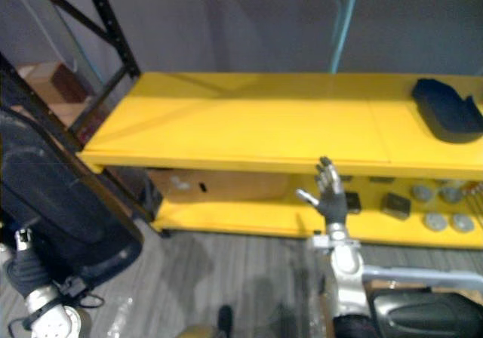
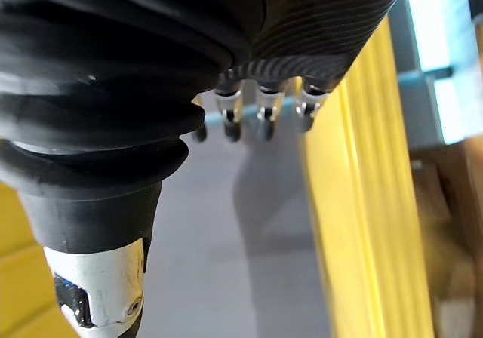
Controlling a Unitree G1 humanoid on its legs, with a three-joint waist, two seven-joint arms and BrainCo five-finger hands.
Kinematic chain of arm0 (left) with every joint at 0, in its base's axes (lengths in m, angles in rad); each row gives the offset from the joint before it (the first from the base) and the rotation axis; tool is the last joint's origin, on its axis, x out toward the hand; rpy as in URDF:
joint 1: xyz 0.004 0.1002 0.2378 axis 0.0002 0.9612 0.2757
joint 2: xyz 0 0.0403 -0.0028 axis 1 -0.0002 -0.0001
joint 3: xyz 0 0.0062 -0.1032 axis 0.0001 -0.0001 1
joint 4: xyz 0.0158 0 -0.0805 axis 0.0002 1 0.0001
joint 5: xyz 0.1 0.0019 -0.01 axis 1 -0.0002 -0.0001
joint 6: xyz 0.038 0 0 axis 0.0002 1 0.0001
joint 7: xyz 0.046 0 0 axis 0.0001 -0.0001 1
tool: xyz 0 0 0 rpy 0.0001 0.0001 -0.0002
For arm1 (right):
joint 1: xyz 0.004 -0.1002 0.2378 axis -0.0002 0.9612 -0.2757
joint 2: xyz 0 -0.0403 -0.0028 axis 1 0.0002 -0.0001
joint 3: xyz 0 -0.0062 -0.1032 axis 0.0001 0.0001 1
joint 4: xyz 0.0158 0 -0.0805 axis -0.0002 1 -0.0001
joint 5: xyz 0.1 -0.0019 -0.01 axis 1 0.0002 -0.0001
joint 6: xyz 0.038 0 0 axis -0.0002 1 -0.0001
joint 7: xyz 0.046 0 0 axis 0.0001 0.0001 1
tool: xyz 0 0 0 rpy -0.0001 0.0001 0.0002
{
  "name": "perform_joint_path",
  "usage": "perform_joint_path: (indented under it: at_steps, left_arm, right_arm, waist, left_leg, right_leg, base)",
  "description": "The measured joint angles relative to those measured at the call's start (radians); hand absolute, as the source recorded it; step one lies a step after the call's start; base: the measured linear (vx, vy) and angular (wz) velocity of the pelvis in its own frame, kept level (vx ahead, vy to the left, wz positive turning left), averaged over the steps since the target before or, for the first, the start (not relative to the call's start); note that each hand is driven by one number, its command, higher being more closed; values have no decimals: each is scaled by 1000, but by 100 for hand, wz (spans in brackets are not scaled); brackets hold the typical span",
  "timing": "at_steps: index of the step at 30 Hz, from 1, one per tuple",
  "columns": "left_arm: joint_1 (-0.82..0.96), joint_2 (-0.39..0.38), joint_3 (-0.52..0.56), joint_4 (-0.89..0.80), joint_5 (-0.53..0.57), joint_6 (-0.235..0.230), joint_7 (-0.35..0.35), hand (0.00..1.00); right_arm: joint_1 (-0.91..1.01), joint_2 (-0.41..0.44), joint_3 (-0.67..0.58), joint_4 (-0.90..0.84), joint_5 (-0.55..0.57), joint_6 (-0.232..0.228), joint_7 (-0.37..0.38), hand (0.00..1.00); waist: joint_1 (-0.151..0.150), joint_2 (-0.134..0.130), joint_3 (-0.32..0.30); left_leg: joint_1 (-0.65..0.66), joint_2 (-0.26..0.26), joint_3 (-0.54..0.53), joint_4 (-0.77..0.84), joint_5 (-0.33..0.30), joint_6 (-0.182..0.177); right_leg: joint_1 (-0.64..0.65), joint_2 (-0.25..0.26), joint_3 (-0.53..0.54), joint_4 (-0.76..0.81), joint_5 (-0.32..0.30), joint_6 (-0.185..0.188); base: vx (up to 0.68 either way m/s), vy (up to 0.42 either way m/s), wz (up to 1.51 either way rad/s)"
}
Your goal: Walk over and take plastic housings, then place them on the shelf
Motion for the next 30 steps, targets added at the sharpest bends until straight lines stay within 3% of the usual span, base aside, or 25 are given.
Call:
perform_joint_path:
  at_steps: [3, 7, 12, 14, 15, 17, 18, 19, 20, 22, 23, 24, 25, 27, 29, 30]
  left_arm:
    - [1, 0, -1, 0, -12, 2, 1, 100]
    - [-7, -3, -8, 0, -33, 2, -1, 100]
    - [-32, -2, -4, -14, -10, 1, -11, 100]
    - [-52, -2, -6, -34, 29, 0, -29, 100]
    - [-69, 2, -7, -34, 52, 0, -41, 100]
    - [-81, 17, -6, -35, 58, 0, -58, 100]
    - [-78, 33, -6, -35, 59, 0, -67, 100]
    - [-75, 43, -7, -35, 59, 0, -70, 100]
    - [-76, 64, -12, -34, 59, 1, -72, 100]
    - [-86, 76, -12, -25, 58, 2, -68, 100]
    - [-97, 83, -11, -14, 59, 15, -64, 100]
    - [-108, 85, -11, -6, 59, 41, -59, 100]
    - [-110, 86, -12, 1, 59, 48, -57, 100]
    - [-106, 85, -21, 26, 59, 84, -55, 100]
    - [-104, 93, -35, 24, 60, 105, -54, 100]
    - [-105, 79, -47, 33, 60, 111, -55, 100]
  right_arm:
    - [2, 2, 5, 0, 0, 0, 17, 0]
    - [42, 3, 7, -4, -1, 0, 22, 0]
    - [62, 6, -11, -5, 0, 1, 22, 0]
    - [66, 7, -33, -5, 13, 2, 20, 0]
    - [69, 8, -49, -5, 30, 2, 15, 0]
    - [70, 15, -73, -9, 43, 1, 12, 0]
    - [71, 24, -89, -11, 51, 0, 7, 0]
    - [73, 29, -98, -11, 53, 0, 2, 0]
    - [88, 41, -116, -11, 70, -1, 0, 0]
    - [94, 43, -130, -11, 73, 0, 5, 0]
    - [98, 43, -150, -16, 84, 15, 27, 0]
    - [107, 43, -178, -19, 99, 41, 52, 0]
    - [111, 43, -191, -19, 99, 48, 62, 0]
    - [136, 36, -229, -38, 124, 68, 85, 0]
    - [152, 28, -243, -58, 140, 72, 89, 0]
    - [146, -1, -247, -56, 158, 78, 101, 0]
  waist:
    - [-16, -16, 10]
    - [-33, -13, 12]
    - [-44, -27, 21]
    - [-47, -34, 32]
    - [-55, -29, 41]
    - [-62, -32, 49]
    - [-62, -34, 50]
    - [-64, -33, 52]
    - [-69, -22, 57]
    - [-69, -16, 57]
    - [-70, -6, 64]
    - [-70, -1, 64]
    - [-71, -1, 64]
    - [-87, -7, 62]
    - [-95, -39, 47]
    - [-91, -35, 43]
  left_leg:
    - [-10, 1, 5, 25, -16, -15]
    - [-11, 6, -4, 14, -10, -24]
    - [-43, -15, -33, 27, -19, -19]
    - [-47, -27, -57, 46, -42, -8]
    - [-41, -28, -83, 63, -51, -4]
    - [-13, -28, -98, 64, -72, 11]
    - [6, -29, -106, 64, -92, 19]
    - [19, -25, -112, 59, -98, 23]
    - [46, -14, -119, 52, -112, 41]
    - [53, 5, -122, 55, -127, 51]
    - [62, 26, -129, 53, -133, 51]
    - [68, 40, -131, 54, -141, 42]
    - [72, 43, -131, 54, -147, 39]
    - [98, 40, -139, 68, -178, 23]
    - [102, 8, -143, 95, -209, 11]
    - [106, 10, -138, 116, -244, -5]
  right_leg:
    - [-19, -2, 54, -13, -31, 15]
    - [-21, 4, 51, -19, -45, 36]
    - [-40, -21, 15, 20, -66, 17]
    - [-41, -33, -11, 90, -56, 29]
    - [-65, -49, -10, 198, -44, 16]
    - [-132, -84, 21, 387, -4, -39]
    - [-186, -103, 63, 504, 59, -78]
    - [-208, -108, 89, 558, 106, -84]
    - [-249, -95, 144, 625, 104, -63]
    - [-291, -48, 173, 604, -2, -46]
    - [-312, 11, 185, 515, -46, -41]
    - [-330, 58, 190, 399, -55, -41]
    - [-340, 74, 193, 346, -54, -39]
    - [-360, 110, 220, 185, -8, -34]
    - [-357, 103, 236, 99, 154, -48]
    - [-336, 104, 243, 73, 151, -21]
  base:
    - [-59, -29, -35]
    - [-50, -36, -3]
    - [26, -5, 21]
    - [83, 46, 48]
    - [55, 144, 55]
    - [25, 186, 34]
    - [12, 166, 12]
    - [33, 228, 19]
    - [17, 159, 14]
    - [-69, 96, 9]
    - [-214, 28, 9]
    - [-212, -1, 7]
    - [-49, -36, 5]
    - [205, -77, 21]
    - [195, -106, 22]
    - [179, -161, -4]
